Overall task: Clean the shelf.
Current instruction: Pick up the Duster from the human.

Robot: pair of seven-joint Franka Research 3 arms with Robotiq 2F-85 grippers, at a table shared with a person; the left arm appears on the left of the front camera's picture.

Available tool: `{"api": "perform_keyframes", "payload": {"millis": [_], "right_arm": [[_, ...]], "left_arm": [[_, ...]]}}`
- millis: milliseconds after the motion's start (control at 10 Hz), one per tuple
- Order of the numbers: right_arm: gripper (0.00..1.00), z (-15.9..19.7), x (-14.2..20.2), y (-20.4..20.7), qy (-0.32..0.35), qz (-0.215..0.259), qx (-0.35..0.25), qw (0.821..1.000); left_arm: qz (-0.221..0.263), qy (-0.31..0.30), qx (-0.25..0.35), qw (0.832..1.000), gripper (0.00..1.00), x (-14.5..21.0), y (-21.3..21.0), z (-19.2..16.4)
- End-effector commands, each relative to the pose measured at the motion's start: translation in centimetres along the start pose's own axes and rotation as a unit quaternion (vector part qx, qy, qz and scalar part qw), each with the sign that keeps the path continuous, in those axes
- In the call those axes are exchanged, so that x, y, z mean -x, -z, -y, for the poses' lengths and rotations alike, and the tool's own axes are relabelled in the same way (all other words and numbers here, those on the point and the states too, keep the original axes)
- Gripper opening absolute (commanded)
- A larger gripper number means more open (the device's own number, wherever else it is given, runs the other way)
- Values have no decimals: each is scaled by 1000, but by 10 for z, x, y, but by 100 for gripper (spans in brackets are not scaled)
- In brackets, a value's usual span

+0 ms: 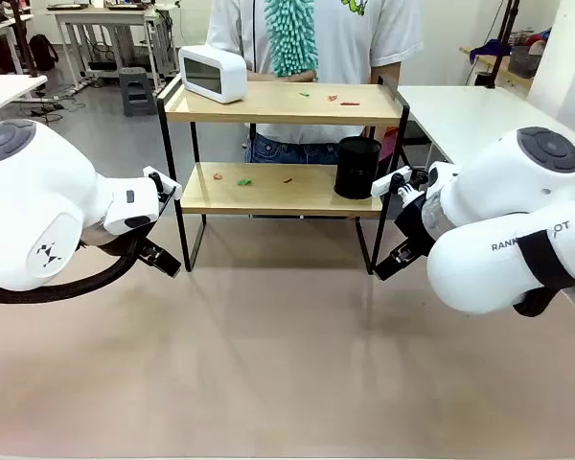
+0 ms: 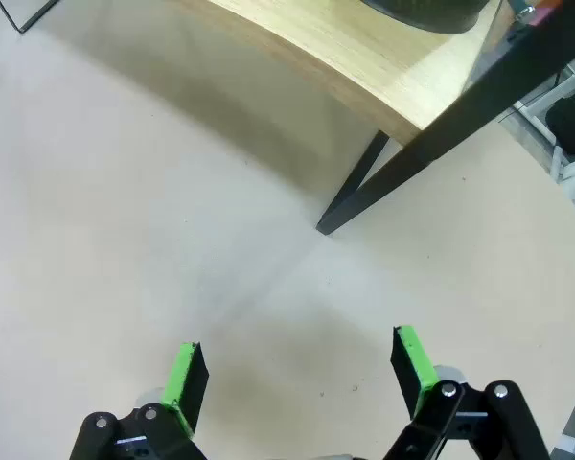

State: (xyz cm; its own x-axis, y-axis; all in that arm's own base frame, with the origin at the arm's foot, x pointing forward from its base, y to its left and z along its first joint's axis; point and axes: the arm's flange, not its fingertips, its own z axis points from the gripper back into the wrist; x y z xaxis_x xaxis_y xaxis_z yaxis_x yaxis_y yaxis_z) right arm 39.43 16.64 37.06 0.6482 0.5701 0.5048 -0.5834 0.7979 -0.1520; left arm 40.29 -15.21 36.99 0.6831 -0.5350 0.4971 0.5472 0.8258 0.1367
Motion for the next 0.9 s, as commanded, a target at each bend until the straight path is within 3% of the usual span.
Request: {"api": "perform_keyframes", "payload": {"millis": [0,800], "right_arm": [[100,0,0,0,0,0,0,1000],[100,0,0,0,0,0,0,1000]], "left_arm": [[0,0,0,1000,100,0,0,0],[0,0,0,1000,100,0,0,0]]}}
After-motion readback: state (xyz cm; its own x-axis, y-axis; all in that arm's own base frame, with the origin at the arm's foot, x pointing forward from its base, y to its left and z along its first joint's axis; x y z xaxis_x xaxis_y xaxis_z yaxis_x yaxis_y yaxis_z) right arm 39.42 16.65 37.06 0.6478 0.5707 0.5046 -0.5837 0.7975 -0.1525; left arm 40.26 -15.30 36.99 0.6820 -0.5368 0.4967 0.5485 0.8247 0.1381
